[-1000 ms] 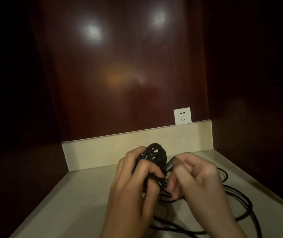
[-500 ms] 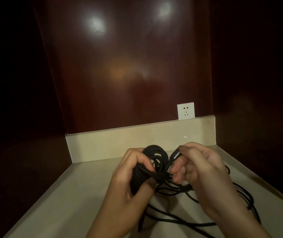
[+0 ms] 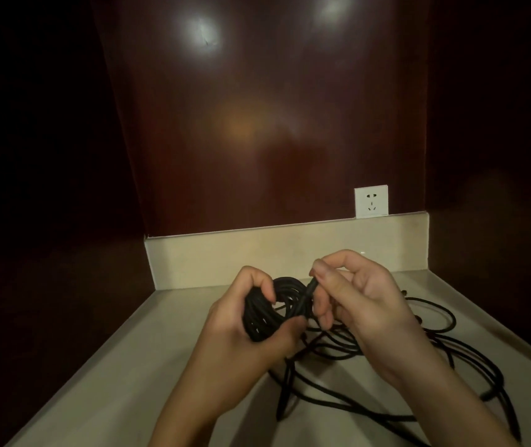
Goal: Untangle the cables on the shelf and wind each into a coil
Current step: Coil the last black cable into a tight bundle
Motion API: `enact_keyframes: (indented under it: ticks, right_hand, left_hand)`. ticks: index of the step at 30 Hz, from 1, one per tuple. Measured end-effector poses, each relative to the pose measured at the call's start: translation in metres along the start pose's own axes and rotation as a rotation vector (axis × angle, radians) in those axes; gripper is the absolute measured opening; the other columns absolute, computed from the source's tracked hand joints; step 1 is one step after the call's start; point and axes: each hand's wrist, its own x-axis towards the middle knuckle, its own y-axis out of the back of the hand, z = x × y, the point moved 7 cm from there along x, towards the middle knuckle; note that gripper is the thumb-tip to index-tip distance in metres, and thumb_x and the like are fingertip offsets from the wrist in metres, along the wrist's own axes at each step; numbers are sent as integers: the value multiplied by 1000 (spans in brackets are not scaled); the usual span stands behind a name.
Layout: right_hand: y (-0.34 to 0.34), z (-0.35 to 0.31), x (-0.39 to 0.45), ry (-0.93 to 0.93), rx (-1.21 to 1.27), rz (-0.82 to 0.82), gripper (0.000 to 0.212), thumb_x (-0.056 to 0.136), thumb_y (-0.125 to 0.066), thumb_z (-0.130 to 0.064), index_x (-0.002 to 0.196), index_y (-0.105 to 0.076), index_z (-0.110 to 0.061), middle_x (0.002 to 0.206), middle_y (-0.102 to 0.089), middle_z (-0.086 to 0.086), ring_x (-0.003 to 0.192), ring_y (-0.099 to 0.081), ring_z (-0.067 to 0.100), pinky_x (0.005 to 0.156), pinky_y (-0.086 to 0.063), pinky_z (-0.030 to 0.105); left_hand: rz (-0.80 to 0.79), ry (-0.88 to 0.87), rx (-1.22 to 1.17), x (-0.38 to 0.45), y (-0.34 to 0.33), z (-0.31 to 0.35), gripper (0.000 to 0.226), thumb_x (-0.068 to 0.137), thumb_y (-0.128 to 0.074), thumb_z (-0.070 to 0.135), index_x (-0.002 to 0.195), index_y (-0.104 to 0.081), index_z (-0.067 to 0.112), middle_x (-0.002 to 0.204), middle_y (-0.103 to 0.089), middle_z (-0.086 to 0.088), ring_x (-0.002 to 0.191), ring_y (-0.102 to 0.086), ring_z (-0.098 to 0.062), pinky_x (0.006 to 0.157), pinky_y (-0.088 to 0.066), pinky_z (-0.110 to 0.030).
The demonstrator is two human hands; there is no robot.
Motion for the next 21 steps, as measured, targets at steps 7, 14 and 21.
enact_keyframes:
  ticks: [7, 14, 21]
  right_hand:
    - [-14, 20, 8, -21, 33, 60, 27, 90, -58, -20, 93, -56, 7, 53, -58, 6, 45, -49, 15, 48, -44, 22]
    - [-30, 41, 18, -114, 50, 32, 16, 94, -60, -16, 94, -61, -1, 57, -60, 7, 48, -51, 16, 50, -45, 24]
    - [-36, 60, 16, -175, 75, 95, 12, 95, -59, -13, 91, -62, -1, 54, -57, 5, 48, -48, 15, 49, -42, 23]
  left_hand:
    - [-39, 21, 174, -2, 17, -8, 43, 84, -76, 3, 111, -58, 30, 93, -69, 8, 82, -67, -13, 73, -55, -29]
    - [41, 153, 123, -8, 37, -31, 54, 73, -85, 38, 117, -53, 36, 97, -71, 14, 78, -71, -12, 71, -57, -32]
    - [7, 245, -33, -18, 45, -49, 38, 79, -70, 34, 113, -61, 20, 92, -71, 6, 78, -73, -16, 64, -58, -30]
